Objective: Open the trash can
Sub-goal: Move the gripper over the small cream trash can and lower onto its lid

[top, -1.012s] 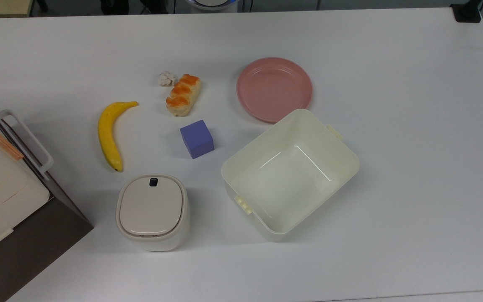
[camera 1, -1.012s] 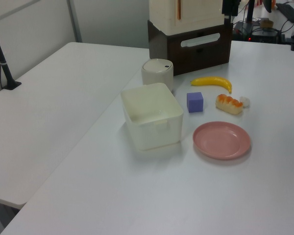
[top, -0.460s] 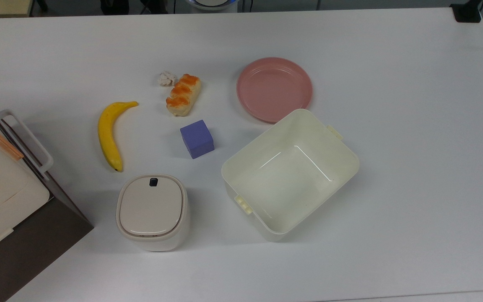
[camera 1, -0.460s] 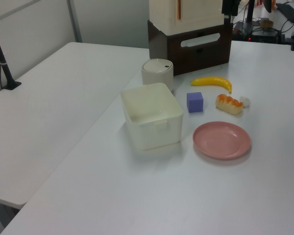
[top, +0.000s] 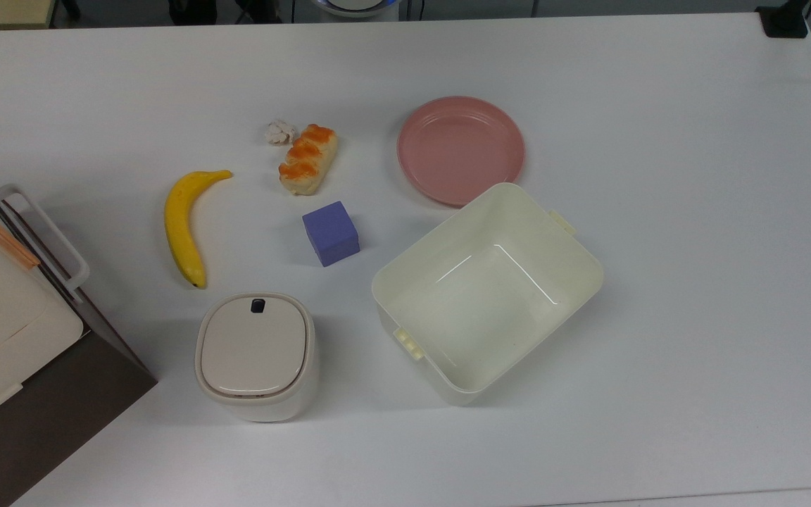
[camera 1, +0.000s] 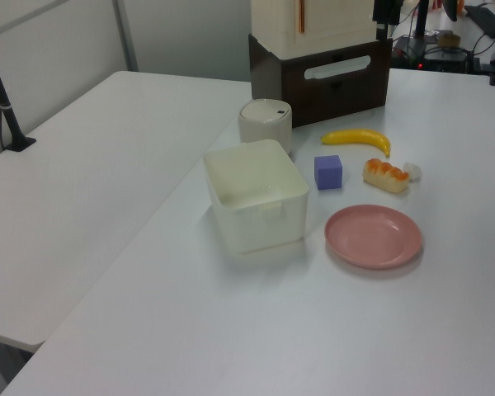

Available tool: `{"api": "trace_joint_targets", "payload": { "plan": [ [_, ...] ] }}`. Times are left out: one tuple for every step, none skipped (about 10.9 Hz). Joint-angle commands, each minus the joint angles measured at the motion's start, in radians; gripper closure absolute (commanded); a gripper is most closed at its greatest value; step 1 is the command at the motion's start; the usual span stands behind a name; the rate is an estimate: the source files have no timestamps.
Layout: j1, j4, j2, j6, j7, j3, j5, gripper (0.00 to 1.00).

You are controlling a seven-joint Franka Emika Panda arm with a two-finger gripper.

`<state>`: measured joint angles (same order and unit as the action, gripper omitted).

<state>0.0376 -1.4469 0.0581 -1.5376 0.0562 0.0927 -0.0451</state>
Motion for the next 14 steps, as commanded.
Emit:
{"api": "trace_joint_targets", "payload": {
  "plan": [
    [-0.001, -0.021, -0.023, -0.085, -0.010, 0.001, 0.002, 0.00],
    [-0.001, -0.021, -0.023, -0.087, -0.010, 0.001, -0.001, 0.00],
    [-0.001, -0.023, -0.023, -0.087, -0.007, 0.001, -0.002, 0.00],
    [-0.002, -0.023, -0.021, -0.088, -0.009, 0.001, -0.007, 0.04],
    [-0.004, -0.027, -0.020, -0.114, -0.010, 0.001, -0.007, 0.16],
    [-0.005, -0.032, -0.018, -0.130, -0.010, 0.002, -0.009, 0.31],
    [-0.008, -0.035, -0.014, -0.130, -0.010, 0.002, -0.012, 0.56],
    [-0.007, -0.035, -0.009, -0.130, -0.009, 0.002, -0.010, 0.85],
    [-0.005, -0.050, -0.009, -0.130, -0.004, 0.002, -0.010, 1.00],
    [-0.005, -0.056, -0.003, -0.133, -0.001, 0.002, -0.010, 1.00],
    [-0.005, -0.062, 0.021, -0.148, 0.004, 0.001, -0.012, 1.00],
    [-0.008, -0.061, 0.047, -0.165, 0.004, 0.001, -0.012, 1.00],
    [-0.007, -0.059, 0.074, -0.205, 0.004, 0.001, -0.012, 1.00],
    [-0.007, -0.058, 0.098, -0.284, -0.007, 0.001, -0.007, 1.00]
  ]
}}
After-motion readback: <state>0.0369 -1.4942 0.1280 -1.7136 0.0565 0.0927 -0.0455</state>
